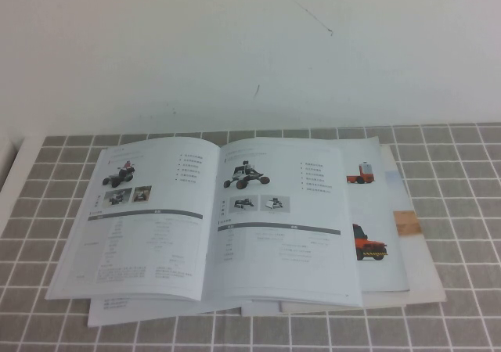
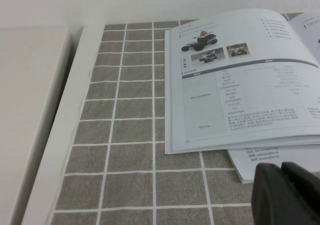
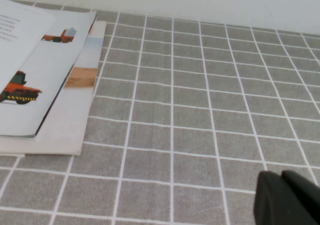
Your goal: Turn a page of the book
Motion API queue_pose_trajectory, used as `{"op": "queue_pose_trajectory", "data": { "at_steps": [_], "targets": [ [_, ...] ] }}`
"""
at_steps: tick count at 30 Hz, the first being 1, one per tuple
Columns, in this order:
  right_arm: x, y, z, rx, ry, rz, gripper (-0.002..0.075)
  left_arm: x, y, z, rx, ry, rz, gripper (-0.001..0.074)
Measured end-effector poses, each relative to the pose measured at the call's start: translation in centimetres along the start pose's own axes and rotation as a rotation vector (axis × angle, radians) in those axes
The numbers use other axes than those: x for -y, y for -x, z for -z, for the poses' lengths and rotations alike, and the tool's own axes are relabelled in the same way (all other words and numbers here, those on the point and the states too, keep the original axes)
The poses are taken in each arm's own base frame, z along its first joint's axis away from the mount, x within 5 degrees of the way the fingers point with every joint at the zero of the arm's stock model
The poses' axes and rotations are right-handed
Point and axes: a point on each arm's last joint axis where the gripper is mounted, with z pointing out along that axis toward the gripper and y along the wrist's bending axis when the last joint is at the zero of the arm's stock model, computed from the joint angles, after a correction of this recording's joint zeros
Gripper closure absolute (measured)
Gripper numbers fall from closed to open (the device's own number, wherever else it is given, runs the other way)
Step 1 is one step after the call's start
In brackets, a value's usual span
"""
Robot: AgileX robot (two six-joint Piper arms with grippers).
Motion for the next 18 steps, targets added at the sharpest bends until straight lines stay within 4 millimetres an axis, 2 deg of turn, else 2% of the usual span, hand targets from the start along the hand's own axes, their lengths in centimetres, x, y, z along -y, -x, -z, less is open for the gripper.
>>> {"op": "queue_pose_trajectory", "data": {
  "at_steps": [12,18],
  "targets": [
    [0.0,0.1,0.0,0.013,-0.004,-0.002,0.0716,0.0,0.1,0.0,0.006,0.001,0.000,0.0738],
    [0.4,0.9,-0.1,0.127,-0.050,-0.005,0.0716,-0.2,1.2,0.0,0.142,0.016,0.018,0.0738]
  ]
}}
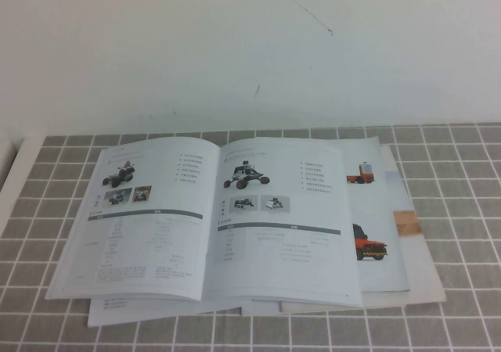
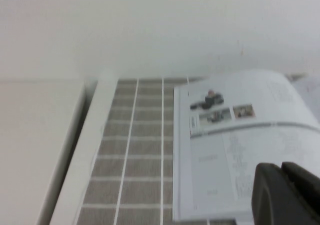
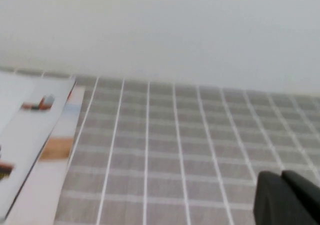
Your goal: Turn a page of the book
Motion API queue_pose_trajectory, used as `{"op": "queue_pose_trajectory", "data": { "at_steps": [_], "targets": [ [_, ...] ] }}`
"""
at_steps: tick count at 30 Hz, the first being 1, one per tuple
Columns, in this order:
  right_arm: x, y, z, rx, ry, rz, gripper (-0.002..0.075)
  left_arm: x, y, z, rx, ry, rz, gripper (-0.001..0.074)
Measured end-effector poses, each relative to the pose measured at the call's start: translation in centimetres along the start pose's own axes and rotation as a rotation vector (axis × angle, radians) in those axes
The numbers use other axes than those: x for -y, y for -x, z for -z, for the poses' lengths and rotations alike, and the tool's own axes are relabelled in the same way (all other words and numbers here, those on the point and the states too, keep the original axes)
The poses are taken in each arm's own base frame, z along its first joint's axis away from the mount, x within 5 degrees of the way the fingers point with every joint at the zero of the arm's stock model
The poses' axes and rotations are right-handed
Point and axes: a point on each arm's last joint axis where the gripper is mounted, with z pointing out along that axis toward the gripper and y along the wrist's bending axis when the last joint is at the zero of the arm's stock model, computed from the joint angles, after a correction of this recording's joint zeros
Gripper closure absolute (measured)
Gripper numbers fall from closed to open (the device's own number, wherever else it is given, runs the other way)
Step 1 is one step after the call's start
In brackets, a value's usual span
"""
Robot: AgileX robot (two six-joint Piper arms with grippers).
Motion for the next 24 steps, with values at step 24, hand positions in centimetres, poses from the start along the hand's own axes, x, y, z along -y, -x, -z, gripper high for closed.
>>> {"op": "queue_pose_trajectory", "data": {
  "at_steps": [24],
  "targets": [
    [2.1,5.3,2.0,0.645,-0.208,-0.114,0.0716,-0.5,2.9,0.5,0.330,0.028,0.183,0.0738]
  ]
}}
